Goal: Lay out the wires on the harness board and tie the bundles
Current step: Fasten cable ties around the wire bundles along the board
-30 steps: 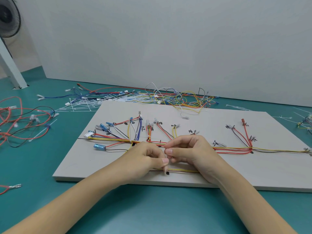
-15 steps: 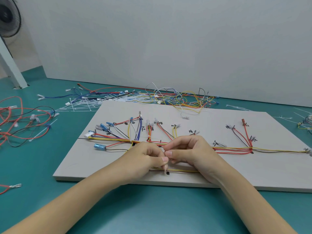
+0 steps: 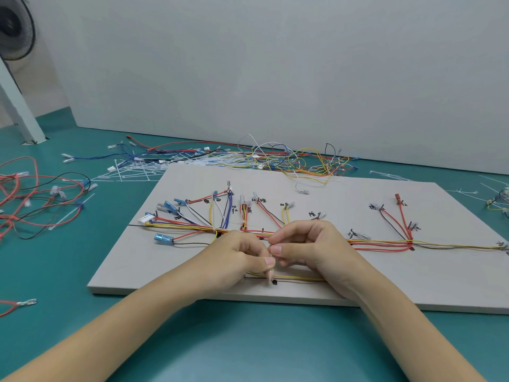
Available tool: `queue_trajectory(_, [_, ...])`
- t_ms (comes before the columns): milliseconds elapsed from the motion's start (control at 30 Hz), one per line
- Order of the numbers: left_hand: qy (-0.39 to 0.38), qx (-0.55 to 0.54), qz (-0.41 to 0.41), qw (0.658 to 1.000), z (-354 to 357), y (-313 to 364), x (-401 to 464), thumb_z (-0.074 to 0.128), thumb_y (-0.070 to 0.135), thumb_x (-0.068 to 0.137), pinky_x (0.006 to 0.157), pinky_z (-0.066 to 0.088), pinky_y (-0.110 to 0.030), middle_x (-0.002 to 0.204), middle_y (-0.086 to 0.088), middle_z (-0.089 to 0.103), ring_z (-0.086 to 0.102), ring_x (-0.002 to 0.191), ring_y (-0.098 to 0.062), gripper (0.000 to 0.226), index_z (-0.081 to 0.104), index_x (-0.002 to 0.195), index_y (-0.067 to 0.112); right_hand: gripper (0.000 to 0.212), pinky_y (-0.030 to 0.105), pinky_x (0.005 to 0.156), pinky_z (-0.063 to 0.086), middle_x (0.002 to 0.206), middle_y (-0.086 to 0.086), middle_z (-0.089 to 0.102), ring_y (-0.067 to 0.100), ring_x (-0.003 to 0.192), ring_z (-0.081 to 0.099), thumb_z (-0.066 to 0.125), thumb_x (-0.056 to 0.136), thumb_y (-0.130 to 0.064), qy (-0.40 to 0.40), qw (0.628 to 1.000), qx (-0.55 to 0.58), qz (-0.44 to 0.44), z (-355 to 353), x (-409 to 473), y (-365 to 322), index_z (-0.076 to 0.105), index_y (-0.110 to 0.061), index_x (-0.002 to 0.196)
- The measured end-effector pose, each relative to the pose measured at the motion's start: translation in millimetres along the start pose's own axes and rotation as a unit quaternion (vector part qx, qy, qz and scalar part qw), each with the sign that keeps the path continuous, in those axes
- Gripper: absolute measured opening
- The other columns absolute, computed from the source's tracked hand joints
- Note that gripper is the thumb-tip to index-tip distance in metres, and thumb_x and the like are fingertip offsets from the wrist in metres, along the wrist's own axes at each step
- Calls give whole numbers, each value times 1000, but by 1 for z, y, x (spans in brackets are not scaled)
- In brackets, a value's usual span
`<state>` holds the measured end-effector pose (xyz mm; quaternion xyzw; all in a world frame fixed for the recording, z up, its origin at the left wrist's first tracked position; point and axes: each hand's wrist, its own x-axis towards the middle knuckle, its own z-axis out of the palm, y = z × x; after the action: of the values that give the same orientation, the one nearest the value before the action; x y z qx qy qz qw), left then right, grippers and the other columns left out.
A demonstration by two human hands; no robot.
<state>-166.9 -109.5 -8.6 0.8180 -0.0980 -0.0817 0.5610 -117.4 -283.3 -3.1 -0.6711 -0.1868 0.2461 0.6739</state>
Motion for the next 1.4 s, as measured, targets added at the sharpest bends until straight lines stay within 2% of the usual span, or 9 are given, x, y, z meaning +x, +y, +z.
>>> queue_trajectory(267, [-1, 11, -5, 1000, 0, -1, -1, 59, 36, 73, 56, 36, -13, 67, 12, 61, 52, 64, 0, 20, 69, 58, 27, 13, 19, 59, 52, 69, 12, 70, 14, 56, 64, 72, 74, 6, 11, 1000, 8, -8, 1, 1, 0, 74, -7, 77])
queue_trajectory(533, [0, 18, -13, 1000, 0, -1, -1, 60, 37, 71, 56, 36, -14, 68, 13, 61, 53, 65, 1, 19, 69, 57, 28, 16, 19, 60, 53, 67, 10, 70, 14, 56, 64, 73, 73, 6, -3, 1000, -2, -11, 0, 1, 0, 75, -10, 74])
queue_trajectory(700, [-5, 1, -8, 1000, 0, -1, -1, 60, 34, 72, 55, 37, -9, 68, 14, 62, 54, 65, 4, 19, 69, 57, 26, 17, 19, 59, 53, 68, 9, 70, 13, 57, 64, 73, 72, 7, -11, 1000, -7, -17, -1, 1, 1, 75, -10, 73])
queue_trajectory(867, [-3, -14, -6, 1000, 0, -2, -1, 60, 32, 73, 54, 37, -7, 68, 13, 63, 54, 64, 4, 20, 71, 61, 22, 12, 21, 60, 54, 70, 12, 70, 14, 57, 64, 74, 72, 3, -10, 1000, 0, -17, -1, 2, 2, 74, -7, 79])
queue_trajectory(1000, [-3, -21, 2, 1000, 1, -1, -2, 59, 30, 75, 53, 36, -5, 62, 17, 62, 54, 59, 6, 19, 70, 62, 21, 20, 24, 58, 54, 74, 18, 70, 18, 58, 65, 75, 71, -3, -12, 1000, 23, -3, -2, 3, 2, 72, -5, 91])
queue_trajectory(1100, [1, -10, 7, 1000, 1, -2, -3, 60, 30, 77, 55, 36, -6, 64, 17, 62, 53, 60, 6, 20, 70, 61, 25, 20, 24, 57, 54, 72, 19, 69, 21, 61, 65, 72, 78, 0, -6, 1000, 20, -2, -2, 4, 2, 70, -2, 97])
queue_trajectory(1233, [-2, -5, -1, 1000, -2, -4, -4, 64, 20, 91, 54, 36, -11, 64, 11, 58, 48, 57, 1, 32, 68, 60, 26, 32, 24, 58, 53, 71, 18, 68, 22, 61, 63, 77, 68, -9, -8, 1000, 10, 6, -3, 4, 2, 69, -3, 98])
queue_trajectory(1333, [-10, -17, -7, 1000, -3, -1, -5, 63, 30, 81, 54, 38, -14, 64, 3, 56, 46, 57, -3, 24, 68, 58, 27, 22, 22, 58, 54, 70, 15, 69, 17, 57, 64, 73, 75, 3, -24, 1000, 3, 9, -4, 4, 2, 69, -2, 96])
queue_trajectory(1400, [-13, -9, -3, 1000, -3, -2, -5, 63, 29, 83, 56, 39, -18, 63, 4, 55, 46, 59, -5, 26, 68, 58, 29, 20, 21, 58, 54, 71, 14, 69, 16, 55, 63, 71, 77, 6, -29, 1000, -2, 11, -4, 5, 3, 70, -3, 95])
